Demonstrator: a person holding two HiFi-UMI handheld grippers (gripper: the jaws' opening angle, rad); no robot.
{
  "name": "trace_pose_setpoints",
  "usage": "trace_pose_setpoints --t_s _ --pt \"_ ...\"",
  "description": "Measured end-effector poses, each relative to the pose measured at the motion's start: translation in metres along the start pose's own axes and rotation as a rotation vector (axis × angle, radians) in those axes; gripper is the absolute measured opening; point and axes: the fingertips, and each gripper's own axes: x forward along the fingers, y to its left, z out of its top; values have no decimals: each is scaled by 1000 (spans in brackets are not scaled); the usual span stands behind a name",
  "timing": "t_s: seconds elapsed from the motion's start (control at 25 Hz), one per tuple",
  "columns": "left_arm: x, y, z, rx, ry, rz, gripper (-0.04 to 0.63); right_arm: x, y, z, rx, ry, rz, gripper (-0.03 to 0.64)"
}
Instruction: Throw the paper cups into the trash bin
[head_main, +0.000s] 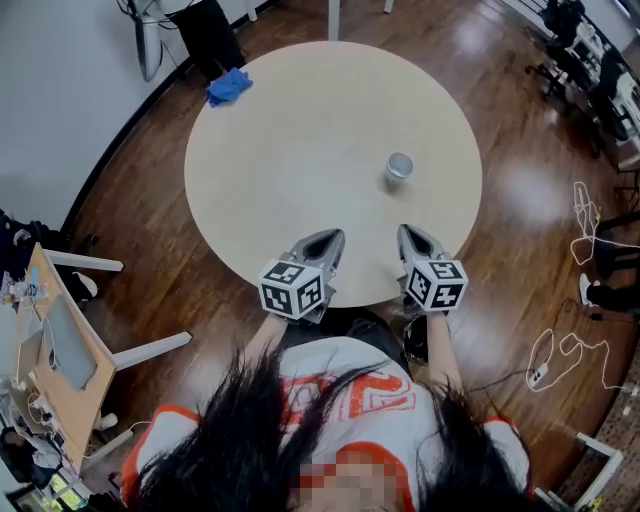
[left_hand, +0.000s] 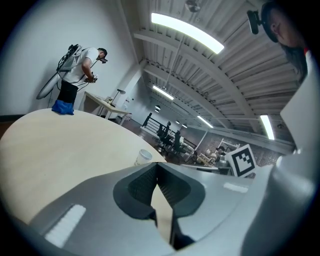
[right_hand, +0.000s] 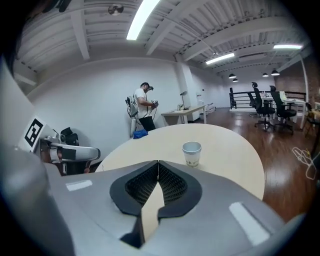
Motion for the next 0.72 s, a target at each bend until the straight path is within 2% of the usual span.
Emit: trace_pose_setpoints --t_s 0.16,0.48,0.72 --pt "25 4 -1 12 28 19 0 42 -21 14 -142 73 50 40" --pt "31 9 -3 0 45 72 0 118 -44 31 -491 195 36 75" --pt "23 21 -5 -20 52 125 0 161 -62 14 -578 329 -8 104"
